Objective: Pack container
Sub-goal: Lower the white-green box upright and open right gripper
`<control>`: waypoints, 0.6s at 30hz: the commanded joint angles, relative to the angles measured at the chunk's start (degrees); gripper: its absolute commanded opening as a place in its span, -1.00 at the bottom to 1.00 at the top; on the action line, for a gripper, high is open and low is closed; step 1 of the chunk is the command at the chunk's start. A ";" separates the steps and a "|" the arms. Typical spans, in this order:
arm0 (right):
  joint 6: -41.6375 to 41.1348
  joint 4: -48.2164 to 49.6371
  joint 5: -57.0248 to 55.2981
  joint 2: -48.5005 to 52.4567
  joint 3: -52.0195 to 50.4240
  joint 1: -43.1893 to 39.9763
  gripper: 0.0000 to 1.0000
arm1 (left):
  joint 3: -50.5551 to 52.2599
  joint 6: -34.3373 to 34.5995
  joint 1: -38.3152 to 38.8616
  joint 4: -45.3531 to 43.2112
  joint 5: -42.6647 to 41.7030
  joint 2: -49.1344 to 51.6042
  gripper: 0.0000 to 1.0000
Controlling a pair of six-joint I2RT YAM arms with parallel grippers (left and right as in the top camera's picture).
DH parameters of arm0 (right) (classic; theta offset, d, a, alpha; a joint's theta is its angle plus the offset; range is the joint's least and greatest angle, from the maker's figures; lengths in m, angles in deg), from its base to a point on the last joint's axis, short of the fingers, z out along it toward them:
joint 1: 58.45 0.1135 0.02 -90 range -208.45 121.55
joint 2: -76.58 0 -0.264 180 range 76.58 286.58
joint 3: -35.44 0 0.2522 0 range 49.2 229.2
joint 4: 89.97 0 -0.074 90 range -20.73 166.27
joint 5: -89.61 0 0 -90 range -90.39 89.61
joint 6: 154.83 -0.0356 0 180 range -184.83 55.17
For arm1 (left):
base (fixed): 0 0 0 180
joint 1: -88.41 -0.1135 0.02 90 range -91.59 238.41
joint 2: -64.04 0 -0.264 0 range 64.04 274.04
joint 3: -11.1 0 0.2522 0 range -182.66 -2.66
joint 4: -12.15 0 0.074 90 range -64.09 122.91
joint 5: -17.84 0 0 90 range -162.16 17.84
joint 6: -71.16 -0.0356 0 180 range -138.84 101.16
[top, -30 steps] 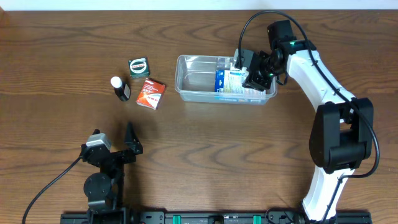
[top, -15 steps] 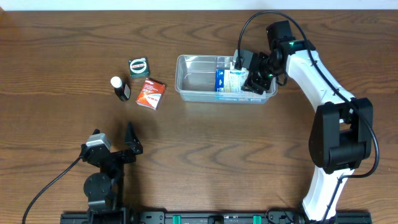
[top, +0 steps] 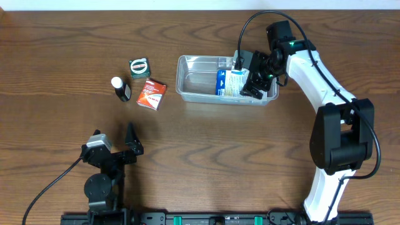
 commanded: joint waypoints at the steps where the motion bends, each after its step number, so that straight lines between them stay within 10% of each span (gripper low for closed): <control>1: 1.03 -0.42 -0.90 0.57 0.28 1.01 0.98 | 0.90 -0.76 -0.42 2.19 0.66 -0.09 0.96; 18: 0.74 0.07 -0.83 0.57 0.28 1.01 0.40 | 0.90 -0.76 -0.42 2.19 0.66 -0.09 0.96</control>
